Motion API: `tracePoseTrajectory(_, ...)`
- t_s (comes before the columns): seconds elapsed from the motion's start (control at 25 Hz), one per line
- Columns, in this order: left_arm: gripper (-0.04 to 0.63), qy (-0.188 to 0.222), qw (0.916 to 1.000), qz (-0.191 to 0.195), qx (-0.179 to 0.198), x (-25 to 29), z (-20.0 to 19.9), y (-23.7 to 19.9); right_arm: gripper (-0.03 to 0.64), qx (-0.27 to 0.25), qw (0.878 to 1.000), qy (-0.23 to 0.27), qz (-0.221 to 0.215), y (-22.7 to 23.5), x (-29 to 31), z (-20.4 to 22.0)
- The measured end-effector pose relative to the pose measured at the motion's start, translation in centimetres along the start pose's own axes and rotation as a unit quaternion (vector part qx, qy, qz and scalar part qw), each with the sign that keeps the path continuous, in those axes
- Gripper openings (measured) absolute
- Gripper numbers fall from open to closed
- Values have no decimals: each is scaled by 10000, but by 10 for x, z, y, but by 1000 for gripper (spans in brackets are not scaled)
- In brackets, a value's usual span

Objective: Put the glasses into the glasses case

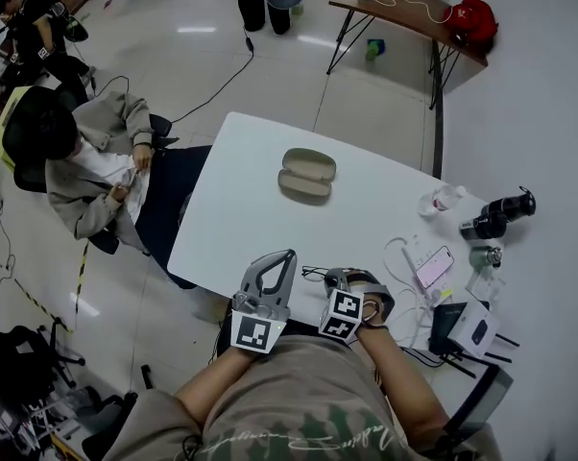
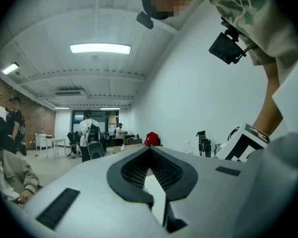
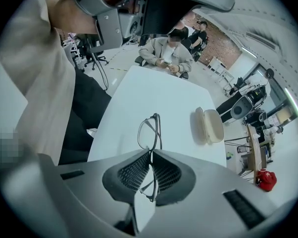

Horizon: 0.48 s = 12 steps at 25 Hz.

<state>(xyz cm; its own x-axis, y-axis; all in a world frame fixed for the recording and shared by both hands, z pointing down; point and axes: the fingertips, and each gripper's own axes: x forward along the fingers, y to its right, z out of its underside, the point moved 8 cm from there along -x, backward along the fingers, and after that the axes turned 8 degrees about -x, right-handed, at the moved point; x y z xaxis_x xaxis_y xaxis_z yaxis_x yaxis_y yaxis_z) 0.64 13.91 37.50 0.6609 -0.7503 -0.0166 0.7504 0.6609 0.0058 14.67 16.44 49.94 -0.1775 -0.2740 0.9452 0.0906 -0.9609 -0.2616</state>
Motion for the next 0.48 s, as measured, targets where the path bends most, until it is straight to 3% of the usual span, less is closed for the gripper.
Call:
tracePoseTrajectory(0.16, 6, -24, 10000, -11, 44, 2, 3, 3, 31, -45, 10000, -11, -49, 2, 7, 5)
tracePoseTrajectory(0.48, 6, -261, 9990, -240, -271, -4, 10, 4, 31, 69, 9995, -24, -292, 6, 22, 21)
